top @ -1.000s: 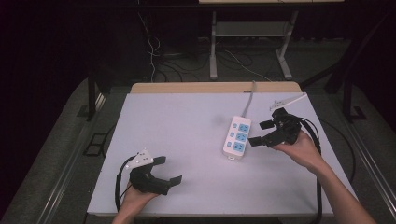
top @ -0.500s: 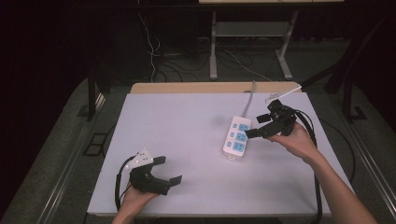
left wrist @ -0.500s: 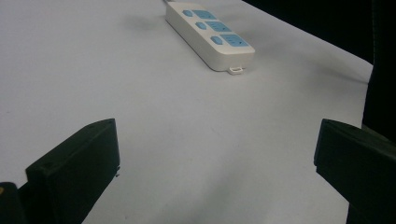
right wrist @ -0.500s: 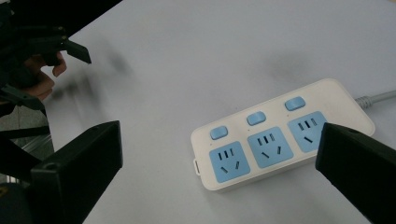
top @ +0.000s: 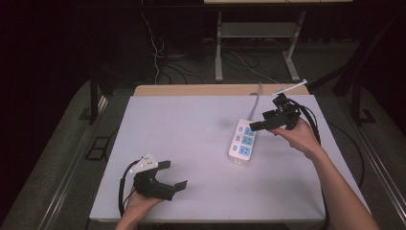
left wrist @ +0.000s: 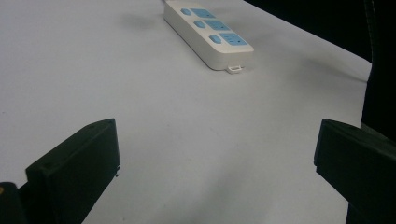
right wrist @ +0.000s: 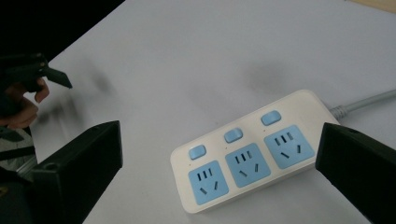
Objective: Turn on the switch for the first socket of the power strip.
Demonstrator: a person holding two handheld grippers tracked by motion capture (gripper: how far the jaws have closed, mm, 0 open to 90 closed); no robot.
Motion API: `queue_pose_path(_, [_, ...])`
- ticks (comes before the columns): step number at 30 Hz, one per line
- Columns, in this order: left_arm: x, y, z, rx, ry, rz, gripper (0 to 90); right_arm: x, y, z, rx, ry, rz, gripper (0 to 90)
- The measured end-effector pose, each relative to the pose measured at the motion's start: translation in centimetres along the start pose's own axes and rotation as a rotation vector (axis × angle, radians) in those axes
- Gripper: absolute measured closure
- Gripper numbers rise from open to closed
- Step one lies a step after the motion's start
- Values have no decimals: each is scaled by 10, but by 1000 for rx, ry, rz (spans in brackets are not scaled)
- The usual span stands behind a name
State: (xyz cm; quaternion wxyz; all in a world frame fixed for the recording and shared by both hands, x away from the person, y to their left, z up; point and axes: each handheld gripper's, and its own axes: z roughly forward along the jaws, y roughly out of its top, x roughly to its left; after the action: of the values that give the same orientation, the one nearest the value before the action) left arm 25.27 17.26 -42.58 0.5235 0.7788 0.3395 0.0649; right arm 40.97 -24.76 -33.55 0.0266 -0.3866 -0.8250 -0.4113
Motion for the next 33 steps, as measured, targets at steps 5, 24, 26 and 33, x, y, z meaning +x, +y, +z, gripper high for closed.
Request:
queue_pose_path(5, [1, 0, 0, -1, -1, -2, 0, -7, 3, 1, -37, 0, 42, 2])
queue_pose_path(24, [-1, 0, 2, 0, -14, -1, 0, -29, 7, 30, 29, -64, 49, 37])
queue_pose_path(26, [0, 0, 2, 1, -14, 0, 0, -31, 7, 32, 25, -55, 43, 68])
queue_pose_path(33, [0, 0, 2, 0, -13, -4, 0, -35, 6, 39, 20, -47, 17, 398])
